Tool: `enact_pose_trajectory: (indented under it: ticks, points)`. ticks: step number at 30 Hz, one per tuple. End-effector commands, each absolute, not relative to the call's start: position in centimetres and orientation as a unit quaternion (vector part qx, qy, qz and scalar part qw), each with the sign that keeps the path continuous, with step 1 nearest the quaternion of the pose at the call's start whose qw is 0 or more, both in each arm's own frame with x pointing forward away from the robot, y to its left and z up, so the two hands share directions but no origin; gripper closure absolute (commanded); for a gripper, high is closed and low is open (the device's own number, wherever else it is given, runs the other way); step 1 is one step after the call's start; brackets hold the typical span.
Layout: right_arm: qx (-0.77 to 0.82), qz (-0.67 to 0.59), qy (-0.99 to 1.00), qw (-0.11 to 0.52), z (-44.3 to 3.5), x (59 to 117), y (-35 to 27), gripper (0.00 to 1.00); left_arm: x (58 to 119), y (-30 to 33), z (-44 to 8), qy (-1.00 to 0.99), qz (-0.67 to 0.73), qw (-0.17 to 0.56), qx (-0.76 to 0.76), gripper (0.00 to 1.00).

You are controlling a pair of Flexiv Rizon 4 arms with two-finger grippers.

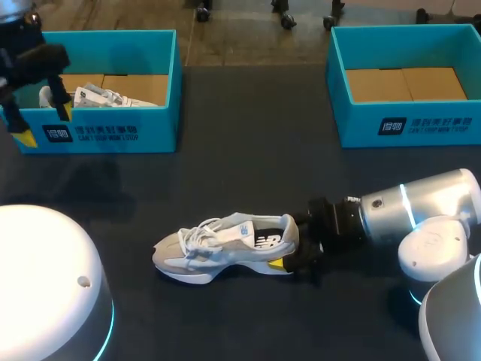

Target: Take the shoe out of the shoebox, open the shoe tongue, remove and reinsert the insole, then place the shoe into the shoebox

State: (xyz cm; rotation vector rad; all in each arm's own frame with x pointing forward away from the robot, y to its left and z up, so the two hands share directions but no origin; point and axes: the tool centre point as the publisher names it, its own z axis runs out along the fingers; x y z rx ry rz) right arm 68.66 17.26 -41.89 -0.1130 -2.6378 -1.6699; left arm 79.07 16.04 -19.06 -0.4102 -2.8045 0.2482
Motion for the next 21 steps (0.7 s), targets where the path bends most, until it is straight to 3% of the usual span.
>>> enact_pose_trajectory:
  ticks: [1, 6, 21]
  points:
    - [-0.037, -0.532, -0.846, 0.009, -41.8, 68.6, 17.3, 1.00, 75.2, 12.1, -20.9, -0.994, 0.042, 0.093, -0.047, 0.00]
    - [-0.037, -0.532, -0.846, 0.009, -41.8, 68.6, 17.3, 1.00, 72.6, 7.1, -22.4, -0.988, 0.058, -0.004, 0.143, 0.00]
    - [-0.037, -0.532, -0.846, 0.009, -41.8, 68.6, 17.3, 1.00, 72.6, 7.1, -22.4, -0.988, 0.058, -0.004, 0.143, 0.00]
